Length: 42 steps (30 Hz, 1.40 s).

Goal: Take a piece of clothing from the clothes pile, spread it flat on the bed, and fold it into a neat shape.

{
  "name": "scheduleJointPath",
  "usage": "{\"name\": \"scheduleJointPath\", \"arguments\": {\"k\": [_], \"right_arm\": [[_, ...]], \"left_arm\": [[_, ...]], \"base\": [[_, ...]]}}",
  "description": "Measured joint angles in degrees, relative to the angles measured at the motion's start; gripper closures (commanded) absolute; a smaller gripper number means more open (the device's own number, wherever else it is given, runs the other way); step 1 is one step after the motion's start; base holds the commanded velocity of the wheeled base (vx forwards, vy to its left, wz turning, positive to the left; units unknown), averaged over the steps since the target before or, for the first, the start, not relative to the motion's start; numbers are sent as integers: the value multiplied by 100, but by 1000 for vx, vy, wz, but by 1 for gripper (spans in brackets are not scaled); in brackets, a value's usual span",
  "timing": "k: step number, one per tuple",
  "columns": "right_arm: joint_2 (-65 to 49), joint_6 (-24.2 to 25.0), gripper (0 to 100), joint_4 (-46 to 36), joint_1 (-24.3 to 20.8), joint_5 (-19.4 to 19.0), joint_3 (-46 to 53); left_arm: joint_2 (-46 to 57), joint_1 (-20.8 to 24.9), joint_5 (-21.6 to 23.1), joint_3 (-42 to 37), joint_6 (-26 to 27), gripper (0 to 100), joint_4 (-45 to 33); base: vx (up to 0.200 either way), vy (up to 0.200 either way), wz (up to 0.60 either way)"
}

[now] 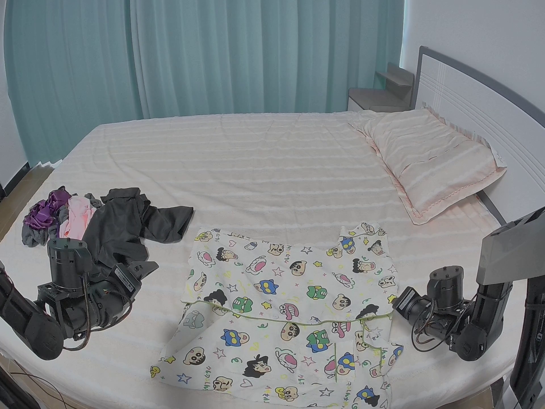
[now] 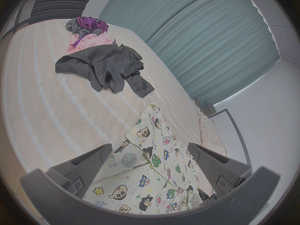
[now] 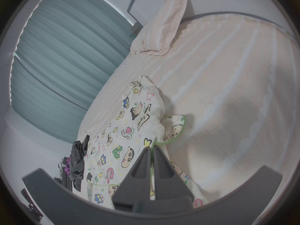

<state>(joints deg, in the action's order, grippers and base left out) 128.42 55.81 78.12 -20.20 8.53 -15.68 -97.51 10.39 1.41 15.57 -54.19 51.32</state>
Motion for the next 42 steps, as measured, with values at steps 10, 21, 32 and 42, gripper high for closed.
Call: {"name": "scheduleJointPath", "arguments": {"k": [10,21,32,42], "right_arm": [[-297,-1002,100,-250,-190,27,-238],[-333,-1389,100,-2336,-284,-101,-1952],[289,-1774,100,-3321,-312,-230,-3383],[802,-2035,100,-3550,-428,-257,-4069]], "left_arm": [[0,16,2,0,0,0,-1],[-65,39,4,-2,5,0,-1],[-161,39,2,5,5,0,-1],[-293,41,2,0,7,0,128]], "base": [[0,0,0],[0,0,0],[0,0,0],[0,0,0]]}}
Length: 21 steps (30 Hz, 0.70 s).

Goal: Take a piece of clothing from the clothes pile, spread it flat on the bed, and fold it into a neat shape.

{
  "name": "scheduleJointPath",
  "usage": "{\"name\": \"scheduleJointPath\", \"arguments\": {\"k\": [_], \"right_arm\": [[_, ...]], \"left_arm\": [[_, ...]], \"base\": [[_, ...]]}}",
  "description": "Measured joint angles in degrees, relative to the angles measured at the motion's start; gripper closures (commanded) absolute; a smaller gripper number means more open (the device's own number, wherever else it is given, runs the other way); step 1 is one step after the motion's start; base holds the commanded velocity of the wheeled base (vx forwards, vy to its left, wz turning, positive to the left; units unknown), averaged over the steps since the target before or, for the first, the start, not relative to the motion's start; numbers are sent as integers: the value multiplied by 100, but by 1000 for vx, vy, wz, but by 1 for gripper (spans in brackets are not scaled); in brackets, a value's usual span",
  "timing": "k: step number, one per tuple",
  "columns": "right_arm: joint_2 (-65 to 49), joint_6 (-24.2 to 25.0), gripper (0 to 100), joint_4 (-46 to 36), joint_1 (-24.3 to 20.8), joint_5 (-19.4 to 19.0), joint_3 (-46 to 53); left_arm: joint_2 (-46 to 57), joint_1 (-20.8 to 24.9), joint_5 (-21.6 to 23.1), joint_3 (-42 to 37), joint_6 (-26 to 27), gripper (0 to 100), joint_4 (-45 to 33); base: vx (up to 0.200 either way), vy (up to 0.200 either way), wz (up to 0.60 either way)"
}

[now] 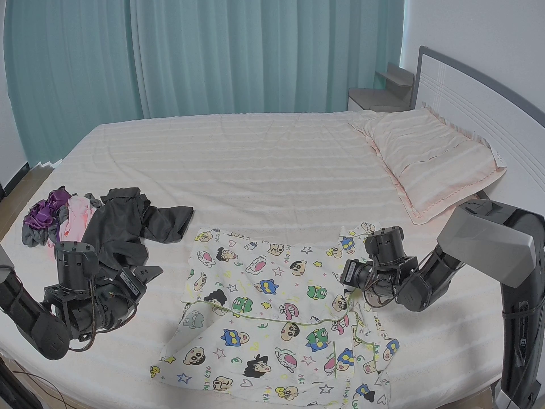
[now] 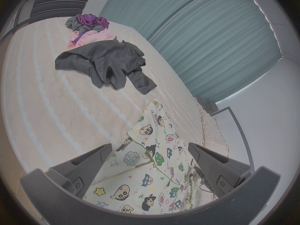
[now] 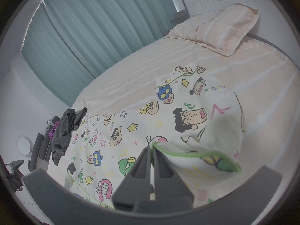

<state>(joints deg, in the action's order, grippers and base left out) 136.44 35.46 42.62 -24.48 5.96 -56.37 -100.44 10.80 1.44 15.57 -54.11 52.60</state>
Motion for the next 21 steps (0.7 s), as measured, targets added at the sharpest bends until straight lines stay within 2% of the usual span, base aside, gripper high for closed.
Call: {"name": "scheduleJointPath", "arguments": {"k": [1,9,21], "right_arm": [[28,-18,0,-90,-5,0,-85],[216,-93,0,-299,-27,-2,-488],[-94,-65,0,-11,-296,-2,48]], "left_arm": [[-13,0,0,-5,0,0,9],[-83,0,1,-9,0,0,27],[-251,188,0,-5,-49,0,39]], "base": [[0,0,0],[0,0,0],[0,0,0]]}}
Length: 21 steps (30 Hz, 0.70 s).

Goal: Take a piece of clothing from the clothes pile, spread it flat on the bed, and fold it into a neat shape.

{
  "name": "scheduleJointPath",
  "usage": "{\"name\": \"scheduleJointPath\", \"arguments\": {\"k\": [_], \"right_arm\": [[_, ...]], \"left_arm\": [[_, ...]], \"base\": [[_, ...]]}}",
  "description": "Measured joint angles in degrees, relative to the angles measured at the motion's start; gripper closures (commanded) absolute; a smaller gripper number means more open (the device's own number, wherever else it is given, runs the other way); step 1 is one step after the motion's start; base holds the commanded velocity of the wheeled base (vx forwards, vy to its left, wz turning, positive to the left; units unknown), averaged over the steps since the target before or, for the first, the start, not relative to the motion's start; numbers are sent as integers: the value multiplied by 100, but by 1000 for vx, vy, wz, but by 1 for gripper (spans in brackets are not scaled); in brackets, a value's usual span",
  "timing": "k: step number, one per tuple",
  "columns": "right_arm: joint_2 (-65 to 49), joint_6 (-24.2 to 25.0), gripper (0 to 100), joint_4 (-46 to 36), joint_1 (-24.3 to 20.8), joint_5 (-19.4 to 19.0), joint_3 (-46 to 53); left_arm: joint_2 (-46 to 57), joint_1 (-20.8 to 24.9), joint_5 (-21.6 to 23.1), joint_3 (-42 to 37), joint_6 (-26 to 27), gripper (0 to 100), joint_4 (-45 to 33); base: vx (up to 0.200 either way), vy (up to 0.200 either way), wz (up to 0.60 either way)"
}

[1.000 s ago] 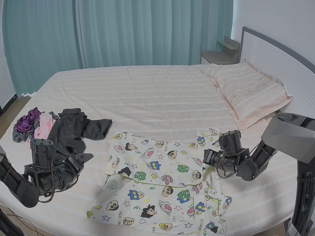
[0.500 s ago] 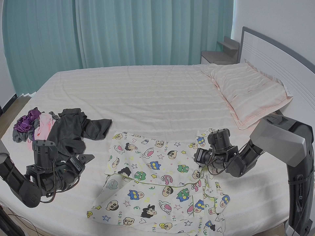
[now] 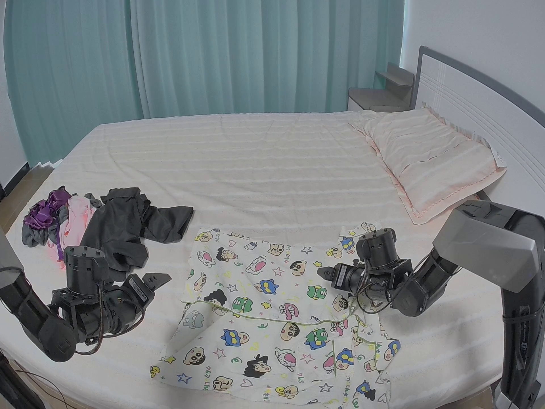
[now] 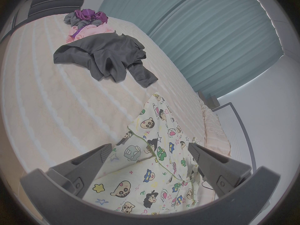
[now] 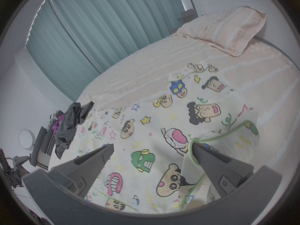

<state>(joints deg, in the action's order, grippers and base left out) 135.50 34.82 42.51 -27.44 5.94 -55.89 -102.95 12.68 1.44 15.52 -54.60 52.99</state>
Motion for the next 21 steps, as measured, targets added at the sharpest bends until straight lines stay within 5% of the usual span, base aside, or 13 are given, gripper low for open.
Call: {"name": "scheduleJointPath", "arguments": {"k": [5,13,21], "right_arm": [[-388,7,0,2,-21,-50,221],[-1161,-94,0,32,-185,-638,1211],[-1373,-349,0,-224,-135,-706,1431]], "left_arm": [[-55,22,-2,0,-28,0,7],[-94,82,-5,0,-50,0,7],[-107,123,-2,-11,-63,0,7]], "base": [[0,0,0],[0,0,0],[0,0,0]]}}
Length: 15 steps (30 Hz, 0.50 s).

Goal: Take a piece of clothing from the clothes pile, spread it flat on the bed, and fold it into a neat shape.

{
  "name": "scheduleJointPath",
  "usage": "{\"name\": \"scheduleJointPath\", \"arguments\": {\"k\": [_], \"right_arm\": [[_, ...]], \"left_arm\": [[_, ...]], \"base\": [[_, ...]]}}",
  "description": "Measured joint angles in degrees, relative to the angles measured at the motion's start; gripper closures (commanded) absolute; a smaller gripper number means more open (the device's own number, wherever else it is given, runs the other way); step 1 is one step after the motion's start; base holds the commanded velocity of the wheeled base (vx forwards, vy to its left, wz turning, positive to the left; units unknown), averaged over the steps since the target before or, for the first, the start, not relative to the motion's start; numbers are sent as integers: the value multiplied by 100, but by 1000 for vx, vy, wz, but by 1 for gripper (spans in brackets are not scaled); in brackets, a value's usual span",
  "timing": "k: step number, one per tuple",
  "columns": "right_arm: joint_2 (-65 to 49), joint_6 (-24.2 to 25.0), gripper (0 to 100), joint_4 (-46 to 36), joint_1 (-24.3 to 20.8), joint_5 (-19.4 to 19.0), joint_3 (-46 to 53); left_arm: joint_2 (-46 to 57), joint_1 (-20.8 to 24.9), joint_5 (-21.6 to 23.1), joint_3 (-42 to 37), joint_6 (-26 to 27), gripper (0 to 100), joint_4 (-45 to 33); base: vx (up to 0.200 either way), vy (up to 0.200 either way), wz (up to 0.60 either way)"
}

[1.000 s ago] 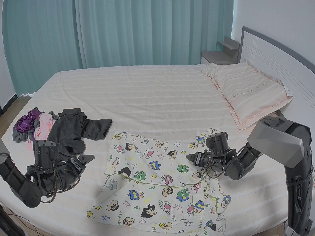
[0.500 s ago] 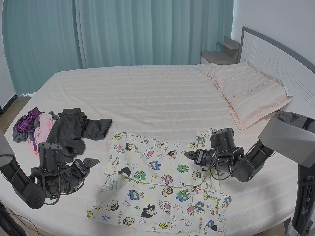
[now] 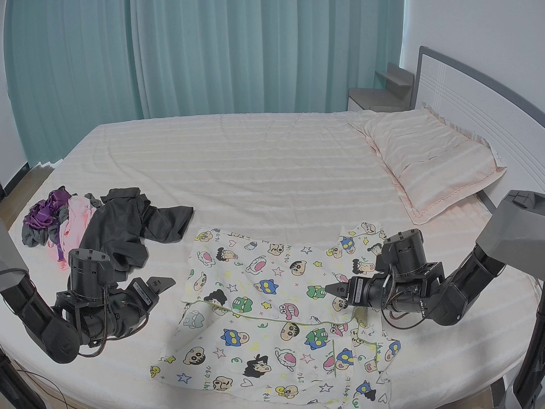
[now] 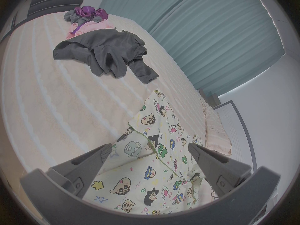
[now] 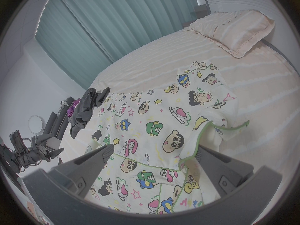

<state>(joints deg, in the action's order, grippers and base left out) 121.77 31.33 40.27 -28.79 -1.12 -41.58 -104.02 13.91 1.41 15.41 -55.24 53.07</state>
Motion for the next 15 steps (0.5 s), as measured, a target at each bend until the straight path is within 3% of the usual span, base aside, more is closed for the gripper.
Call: {"name": "scheduleJointPath", "arguments": {"k": [8,15], "right_arm": [[-369,28,0,-12,11,-172,215],[-1078,39,0,-6,57,-407,1002]], "left_arm": [[-6,15,4,5,-82,0,0],[-6,15,2,10,-93,0,0]], "base": [[0,0,0],[0,0,0]]}}
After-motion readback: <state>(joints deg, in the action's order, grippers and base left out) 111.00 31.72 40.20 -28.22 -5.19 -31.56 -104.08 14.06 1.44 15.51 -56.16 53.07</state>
